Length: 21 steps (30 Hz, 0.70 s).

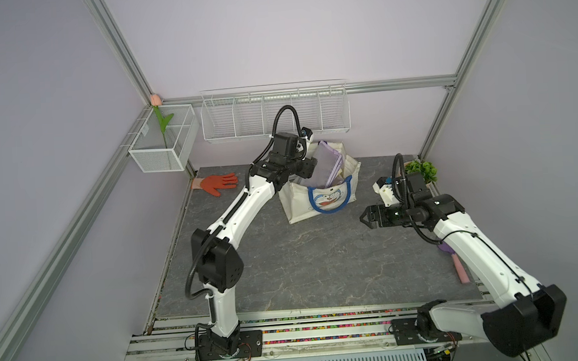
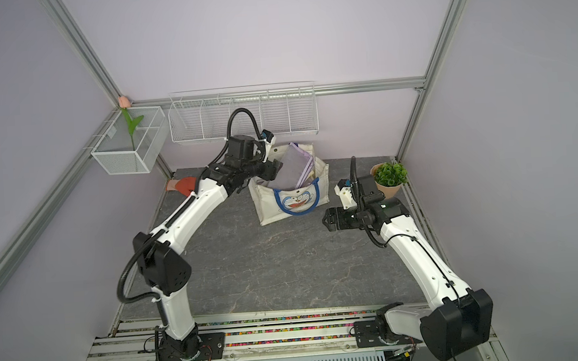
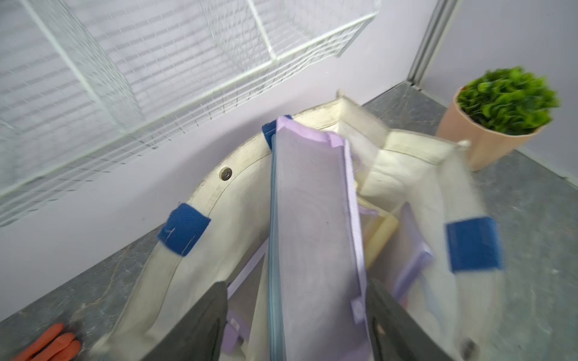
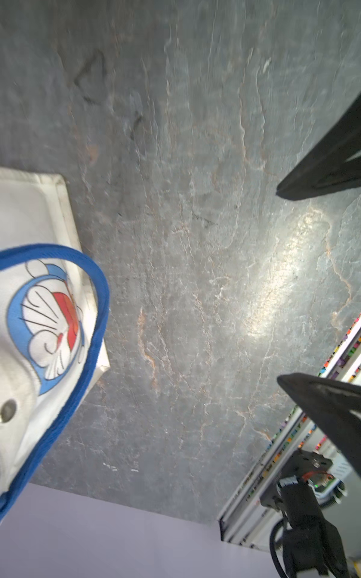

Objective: Put the pencil pouch into the canvas bag
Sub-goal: Pick up the pencil pouch, then reset both arms

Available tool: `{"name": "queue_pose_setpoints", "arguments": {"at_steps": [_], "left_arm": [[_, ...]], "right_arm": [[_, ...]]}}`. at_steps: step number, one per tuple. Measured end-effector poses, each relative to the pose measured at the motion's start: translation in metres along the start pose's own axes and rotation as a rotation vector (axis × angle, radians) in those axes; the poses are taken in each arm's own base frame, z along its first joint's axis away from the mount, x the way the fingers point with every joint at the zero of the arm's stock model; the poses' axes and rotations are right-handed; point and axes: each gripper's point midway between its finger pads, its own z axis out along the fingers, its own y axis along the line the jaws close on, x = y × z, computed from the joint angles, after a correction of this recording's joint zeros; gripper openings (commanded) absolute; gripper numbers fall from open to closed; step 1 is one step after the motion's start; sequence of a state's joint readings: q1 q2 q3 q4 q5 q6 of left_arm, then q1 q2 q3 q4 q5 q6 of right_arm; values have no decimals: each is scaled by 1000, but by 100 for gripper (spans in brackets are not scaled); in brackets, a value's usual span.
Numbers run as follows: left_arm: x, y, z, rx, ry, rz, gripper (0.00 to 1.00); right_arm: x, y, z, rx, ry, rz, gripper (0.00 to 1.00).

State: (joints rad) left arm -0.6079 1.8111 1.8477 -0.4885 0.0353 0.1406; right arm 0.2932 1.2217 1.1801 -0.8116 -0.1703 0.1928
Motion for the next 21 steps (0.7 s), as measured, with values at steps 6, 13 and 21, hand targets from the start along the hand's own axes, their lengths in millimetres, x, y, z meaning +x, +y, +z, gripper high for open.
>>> {"name": "queue_pose_setpoints", "arguments": {"at_steps": [6, 13, 21], "left_arm": [[18, -33, -117, 3, -165, -145, 99], [176, -2, -159, -211, -64, -488, 99], [278, 56, -203, -557, -126, -638, 99]], "right_arm": [[-9, -49, -4, 155, -152, 35, 88], [17, -126, 18, 376, -248, 186, 89], [55, -175, 51, 425, -318, 233, 89]]}}
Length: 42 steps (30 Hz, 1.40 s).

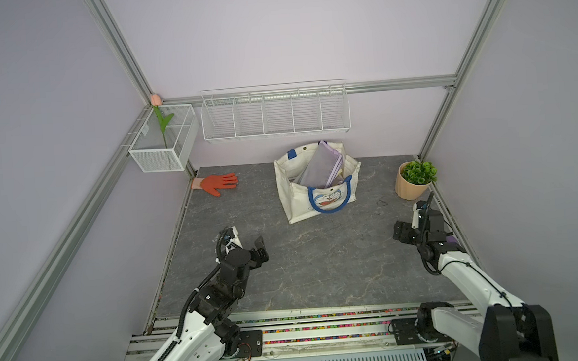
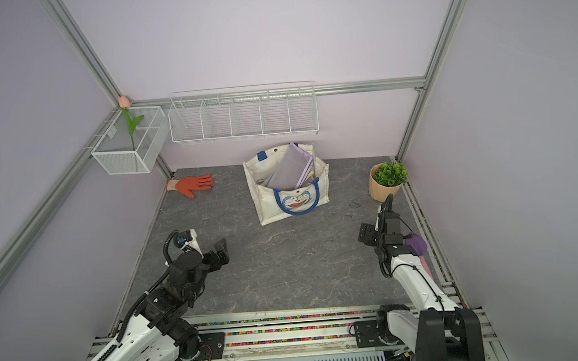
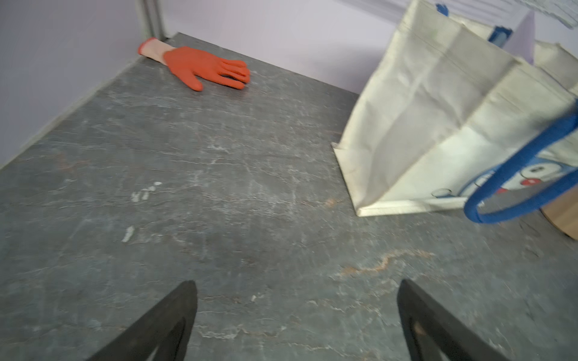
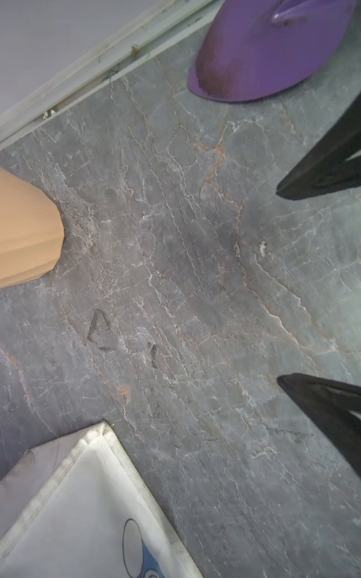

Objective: Put the pencil pouch into the canvas bag
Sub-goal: Reset both arms

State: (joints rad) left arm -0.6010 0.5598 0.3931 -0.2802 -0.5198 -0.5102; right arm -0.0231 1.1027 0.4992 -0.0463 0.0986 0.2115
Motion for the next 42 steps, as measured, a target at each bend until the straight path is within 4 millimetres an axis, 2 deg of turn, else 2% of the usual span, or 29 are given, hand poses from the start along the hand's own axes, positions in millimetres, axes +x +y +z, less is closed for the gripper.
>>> {"name": "queue_pose_setpoints", "arguments": {"at_steps": [3, 6, 9, 11, 13, 16, 19, 22, 26, 28, 30, 35, 37, 40, 42], "left_arm": [[-10, 19, 6, -75, -76, -13, 99], [-13, 36, 21, -173, -111, -11, 99], [-11, 52, 43, -266, -113, -18, 99], [-3, 63, 60, -319, -91, -19, 99], [8, 75, 77, -370, -56, -24, 99], [7, 79, 94, -396, -52, -37, 99], [-8, 74, 101, -383, -96, -63, 99], [-35, 67, 99, -365, -151, -33, 99], [-77, 62, 93, -366, -229, 49, 99], [-81, 69, 98, -393, -241, 89, 99], [-69, 76, 110, -417, -218, 145, 99], [-13, 94, 145, -436, -81, 298, 99], [-9, 101, 150, -422, -62, 294, 99], [-22, 112, 149, -398, -128, 241, 99], [-20, 119, 149, -397, -121, 224, 99]], "right_arm": [[-19, 4, 10, -31, -78, -29, 89], [-32, 9, 26, -60, -129, -71, 89], [-34, 11, 44, -76, -144, -102, 89], [-35, 9, 53, -78, -162, -107, 89], [-38, 3, 59, -74, -186, -102, 88], [-41, 1, 60, -77, -216, -103, 88], [-49, 9, 60, -102, -254, -132, 88], [-51, 19, 59, -110, -292, -165, 88], [-36, 23, 63, -103, -291, -198, 88], [-31, 22, 65, -93, -285, -203, 88], [-33, 21, 64, -83, -294, -207, 88], [-38, 21, 63, -75, -317, -212, 88], [-40, 21, 62, -72, -322, -211, 88], [-41, 20, 62, -66, -329, -210, 88], [-42, 19, 61, -61, -343, -209, 88]]}}
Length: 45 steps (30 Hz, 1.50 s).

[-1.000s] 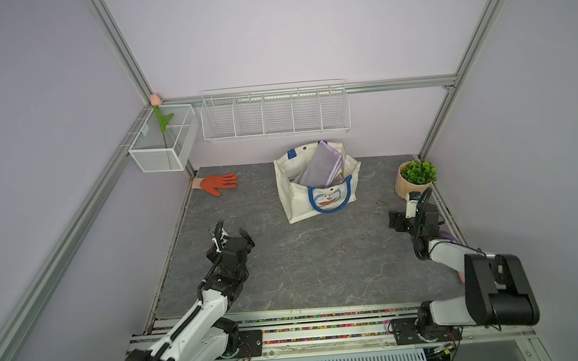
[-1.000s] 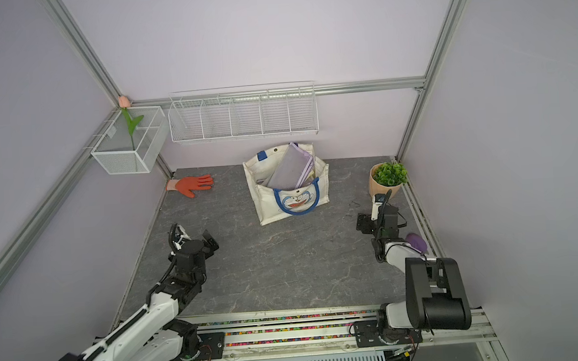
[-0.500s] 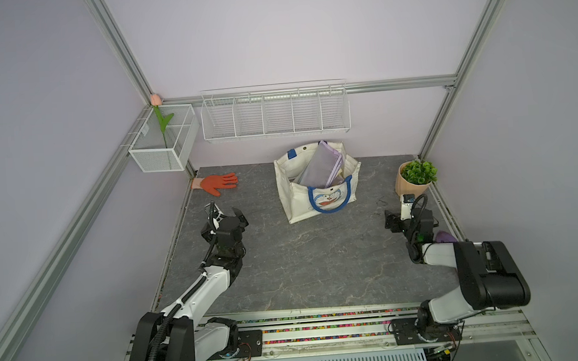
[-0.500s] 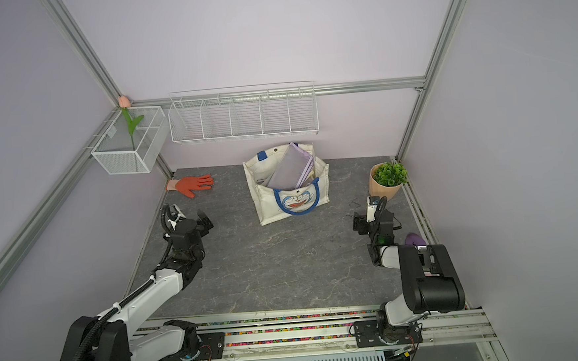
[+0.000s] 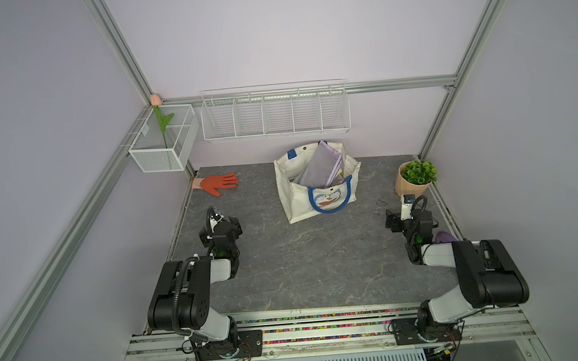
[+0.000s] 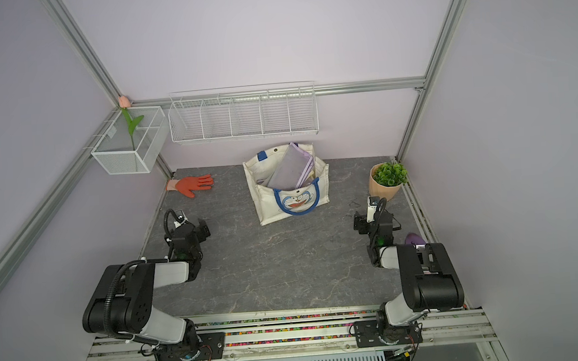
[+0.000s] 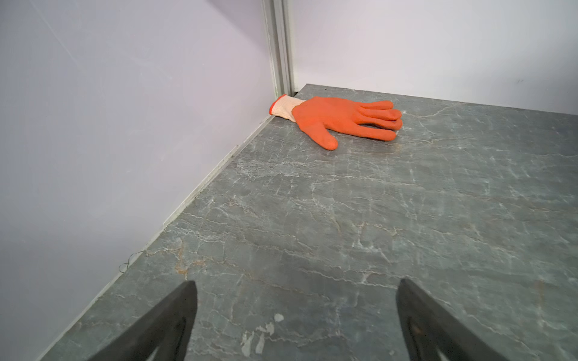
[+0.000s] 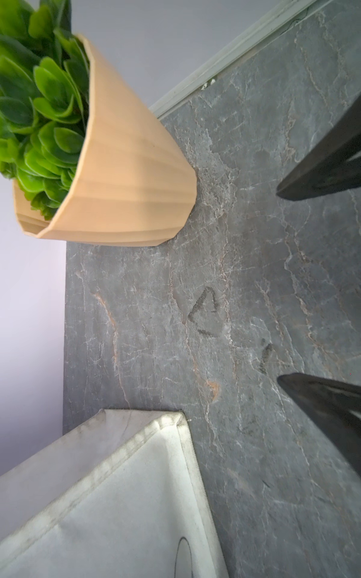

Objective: Put the pencil pouch into the canvas bag
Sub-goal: Reset both arms

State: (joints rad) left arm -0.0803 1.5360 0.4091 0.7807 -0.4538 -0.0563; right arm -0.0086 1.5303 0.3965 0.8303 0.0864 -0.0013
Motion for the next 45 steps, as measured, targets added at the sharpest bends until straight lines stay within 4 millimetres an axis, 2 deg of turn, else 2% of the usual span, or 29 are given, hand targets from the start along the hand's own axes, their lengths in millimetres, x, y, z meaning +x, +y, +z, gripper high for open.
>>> {"name": "queue_pose_setpoints", "arguments": {"at_steps": [25, 29, 31, 33, 36, 39, 45], "left_arm": [[-18, -10, -2, 60, -86, -42, 99], [-19, -10, -2, 60, -89, -43, 99], [-19, -10, -2, 60, -89, -43, 99], [-19, -10, -2, 60, -89, -43, 99], [-18, -10, -2, 60, -88, -43, 99], [-18, -10, -2, 60, -88, -43, 99], [-18, -10, -2, 60, -88, -43, 99]], "right_arm": [[-3, -1, -2, 10, -25, -6, 88], [15, 8, -19, -44, -50, -31, 88], [24, 6, -19, -33, -25, -30, 88], [19, 2, -11, -9, -5, -26, 88], [-5, 3, -7, 1, -68, -33, 88], [-4, 9, -7, -12, -63, -42, 88], [-4, 1, -2, 2, -39, -30, 88]]}}
